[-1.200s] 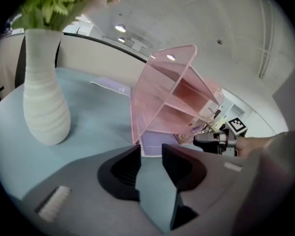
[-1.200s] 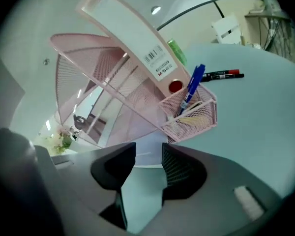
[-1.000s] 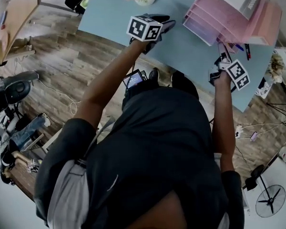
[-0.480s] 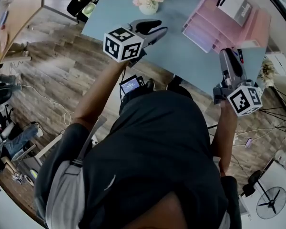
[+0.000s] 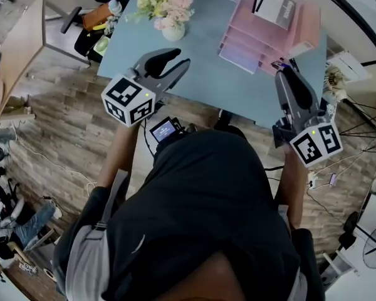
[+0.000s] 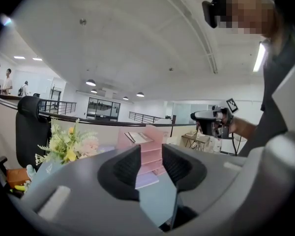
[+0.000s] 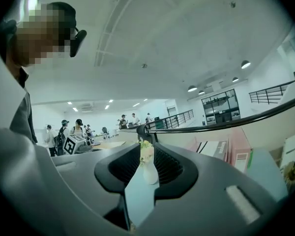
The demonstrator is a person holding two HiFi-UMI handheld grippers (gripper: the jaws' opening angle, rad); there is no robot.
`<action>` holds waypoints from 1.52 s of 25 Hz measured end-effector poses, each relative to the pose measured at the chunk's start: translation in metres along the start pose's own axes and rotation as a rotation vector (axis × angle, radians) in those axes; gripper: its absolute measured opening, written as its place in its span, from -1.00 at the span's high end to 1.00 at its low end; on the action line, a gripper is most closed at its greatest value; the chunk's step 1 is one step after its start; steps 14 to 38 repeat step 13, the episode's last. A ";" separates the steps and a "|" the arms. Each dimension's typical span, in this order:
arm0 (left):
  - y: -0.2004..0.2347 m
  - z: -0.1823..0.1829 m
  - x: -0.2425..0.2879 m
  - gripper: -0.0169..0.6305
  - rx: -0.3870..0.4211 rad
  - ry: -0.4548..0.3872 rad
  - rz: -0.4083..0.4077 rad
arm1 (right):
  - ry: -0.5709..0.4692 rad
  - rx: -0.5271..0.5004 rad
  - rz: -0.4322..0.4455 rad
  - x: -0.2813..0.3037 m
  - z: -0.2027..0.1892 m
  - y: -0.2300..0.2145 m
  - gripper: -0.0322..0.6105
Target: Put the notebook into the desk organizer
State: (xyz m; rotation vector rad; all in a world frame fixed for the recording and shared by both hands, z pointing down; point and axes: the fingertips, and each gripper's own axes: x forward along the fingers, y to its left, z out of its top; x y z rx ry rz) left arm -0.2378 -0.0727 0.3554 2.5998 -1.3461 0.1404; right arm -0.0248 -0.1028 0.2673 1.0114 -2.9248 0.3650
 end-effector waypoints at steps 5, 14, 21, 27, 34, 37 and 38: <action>-0.020 0.000 -0.003 0.36 0.022 -0.001 -0.042 | -0.013 -0.021 -0.038 -0.020 0.002 0.000 0.65; -0.045 -0.004 -0.009 0.36 -0.003 -0.002 -0.074 | -0.019 -0.027 -0.080 -0.047 0.002 -0.002 0.65; -0.045 -0.004 -0.009 0.36 -0.003 -0.002 -0.074 | -0.019 -0.027 -0.080 -0.047 0.002 -0.002 0.65; -0.045 -0.004 -0.009 0.36 -0.003 -0.002 -0.074 | -0.019 -0.027 -0.080 -0.047 0.002 -0.002 0.65; -0.045 -0.004 -0.009 0.36 -0.003 -0.002 -0.074 | -0.019 -0.027 -0.080 -0.047 0.002 -0.002 0.65; -0.045 -0.004 -0.009 0.36 -0.003 -0.002 -0.074 | -0.019 -0.027 -0.080 -0.047 0.002 -0.002 0.65; -0.045 -0.004 -0.009 0.36 -0.003 -0.002 -0.074 | -0.019 -0.027 -0.080 -0.047 0.002 -0.002 0.65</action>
